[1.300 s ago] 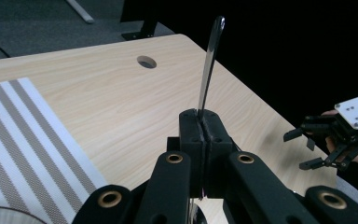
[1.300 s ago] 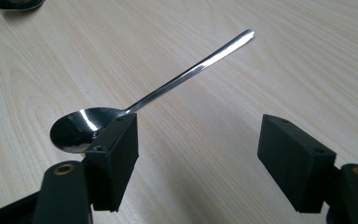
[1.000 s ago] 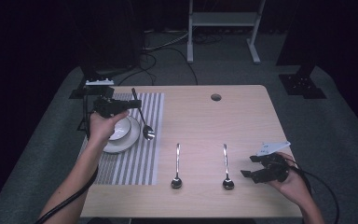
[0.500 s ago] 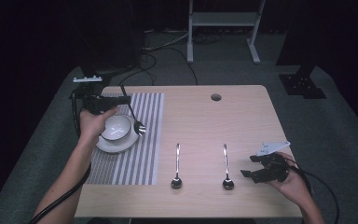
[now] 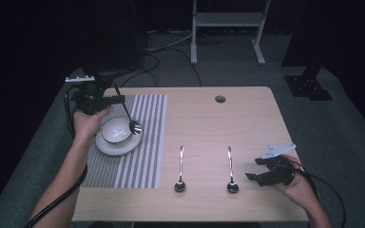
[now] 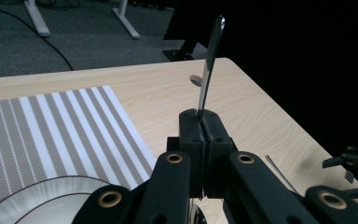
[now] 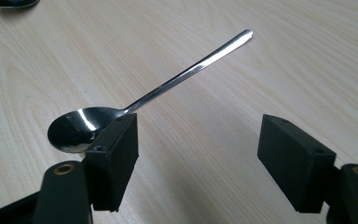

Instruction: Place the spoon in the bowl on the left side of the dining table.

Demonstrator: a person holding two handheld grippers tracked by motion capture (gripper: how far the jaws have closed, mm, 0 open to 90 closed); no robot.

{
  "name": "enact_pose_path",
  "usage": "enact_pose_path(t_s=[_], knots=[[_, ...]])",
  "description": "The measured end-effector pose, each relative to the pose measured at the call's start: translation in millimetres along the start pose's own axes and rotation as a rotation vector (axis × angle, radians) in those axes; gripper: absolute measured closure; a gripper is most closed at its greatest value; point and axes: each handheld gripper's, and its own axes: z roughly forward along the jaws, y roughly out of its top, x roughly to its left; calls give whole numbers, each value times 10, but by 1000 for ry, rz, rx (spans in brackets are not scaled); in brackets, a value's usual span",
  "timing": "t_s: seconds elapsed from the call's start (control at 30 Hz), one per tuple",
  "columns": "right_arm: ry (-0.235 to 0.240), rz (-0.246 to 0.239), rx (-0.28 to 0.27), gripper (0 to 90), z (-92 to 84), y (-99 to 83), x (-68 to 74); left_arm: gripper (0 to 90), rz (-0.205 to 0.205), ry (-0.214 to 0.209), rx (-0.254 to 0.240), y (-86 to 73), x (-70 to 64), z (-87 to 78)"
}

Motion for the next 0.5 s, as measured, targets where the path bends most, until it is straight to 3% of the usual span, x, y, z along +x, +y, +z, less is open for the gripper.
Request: enact_pose_path(t_s=[0.5], knots=[[1,5,-5,278,-14,3,3,893,-51,71,-29,-24,253,-130]])
